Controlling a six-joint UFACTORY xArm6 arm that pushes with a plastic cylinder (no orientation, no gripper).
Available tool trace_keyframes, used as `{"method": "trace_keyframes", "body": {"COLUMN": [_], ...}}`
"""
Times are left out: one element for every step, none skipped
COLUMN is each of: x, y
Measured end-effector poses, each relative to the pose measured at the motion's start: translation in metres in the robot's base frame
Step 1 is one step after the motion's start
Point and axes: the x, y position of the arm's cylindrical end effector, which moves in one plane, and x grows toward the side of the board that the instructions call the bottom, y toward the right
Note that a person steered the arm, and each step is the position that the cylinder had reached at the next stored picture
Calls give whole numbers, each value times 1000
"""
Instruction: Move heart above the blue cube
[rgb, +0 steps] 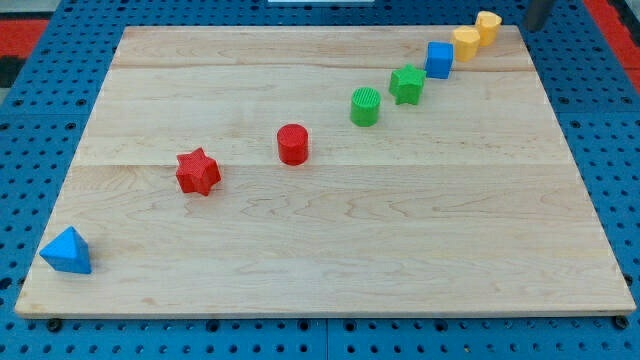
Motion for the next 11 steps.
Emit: {"method": "trace_keyframes", "body": {"x": [27,19,-3,-2,-4,-3,-1,9,12,20,64], "y": [-58,-52,-18,-19,-22,-28,-84,-105,-76,-38,-40]}}
